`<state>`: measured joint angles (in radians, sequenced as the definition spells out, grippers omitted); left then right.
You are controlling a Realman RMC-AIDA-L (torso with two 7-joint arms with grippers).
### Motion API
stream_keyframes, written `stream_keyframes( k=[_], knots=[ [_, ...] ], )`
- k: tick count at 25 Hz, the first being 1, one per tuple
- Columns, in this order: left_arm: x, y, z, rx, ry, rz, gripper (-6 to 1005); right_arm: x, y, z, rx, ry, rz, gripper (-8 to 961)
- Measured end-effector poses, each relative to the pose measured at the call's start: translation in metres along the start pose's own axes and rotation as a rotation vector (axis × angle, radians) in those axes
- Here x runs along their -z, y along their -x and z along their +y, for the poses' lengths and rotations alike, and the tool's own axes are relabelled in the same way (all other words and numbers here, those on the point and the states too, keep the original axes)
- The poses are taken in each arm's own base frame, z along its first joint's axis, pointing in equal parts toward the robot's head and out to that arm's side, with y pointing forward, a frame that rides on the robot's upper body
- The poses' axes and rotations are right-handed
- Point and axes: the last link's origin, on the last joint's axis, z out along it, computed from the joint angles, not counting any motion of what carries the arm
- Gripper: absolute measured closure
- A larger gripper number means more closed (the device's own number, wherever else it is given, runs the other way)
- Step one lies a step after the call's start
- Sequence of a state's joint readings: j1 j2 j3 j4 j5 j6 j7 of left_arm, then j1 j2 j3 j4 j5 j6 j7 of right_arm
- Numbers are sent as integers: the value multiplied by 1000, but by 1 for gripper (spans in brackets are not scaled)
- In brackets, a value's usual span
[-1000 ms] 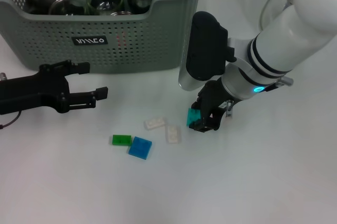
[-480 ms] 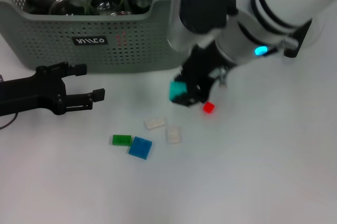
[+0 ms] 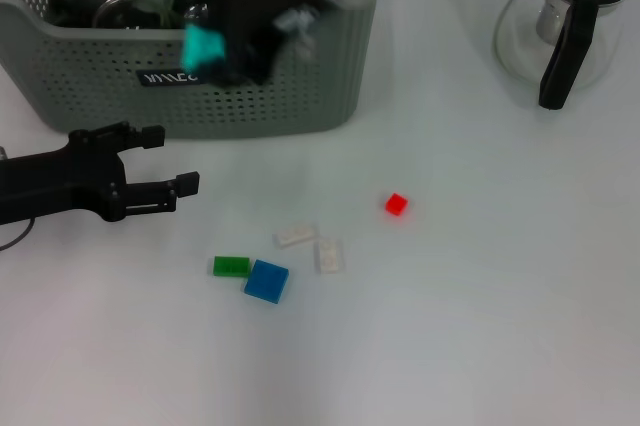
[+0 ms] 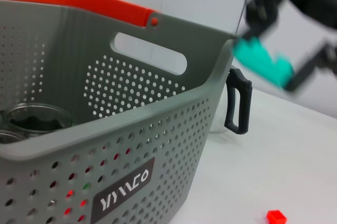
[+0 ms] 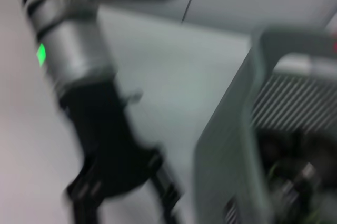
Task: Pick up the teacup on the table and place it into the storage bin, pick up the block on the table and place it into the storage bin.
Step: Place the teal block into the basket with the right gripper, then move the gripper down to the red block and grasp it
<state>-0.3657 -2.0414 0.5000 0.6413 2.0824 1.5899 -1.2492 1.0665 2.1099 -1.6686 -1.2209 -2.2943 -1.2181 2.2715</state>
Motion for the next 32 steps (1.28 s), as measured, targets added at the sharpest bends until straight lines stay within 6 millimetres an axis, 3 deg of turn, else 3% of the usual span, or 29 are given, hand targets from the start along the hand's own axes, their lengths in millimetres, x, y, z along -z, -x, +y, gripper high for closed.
stream_keyframes(
  k=[5, 6, 17, 20, 27, 32],
  knots=[
    [0, 1, 1, 3, 1, -1, 117, 7, 27, -25, -8, -129, -144, 510],
    [-1, 2, 1, 1, 1, -1, 117, 6, 28, -37, -42, -184, -183, 509],
    [2, 1, -1, -4, -5, -9, 118, -1, 2, -57, -124, -226, -154, 503],
    [3, 0, -2, -6, -7, -10, 119, 8, -2, -59, -137, -236, -171, 431],
    [2, -2, -3, -12, -5, -9, 120, 59, -21, -59, -185, -245, -229, 250],
    [3, -1, -3, -12, -5, -10, 120, 81, -55, -26, -169, -108, -186, 65]
  ],
)
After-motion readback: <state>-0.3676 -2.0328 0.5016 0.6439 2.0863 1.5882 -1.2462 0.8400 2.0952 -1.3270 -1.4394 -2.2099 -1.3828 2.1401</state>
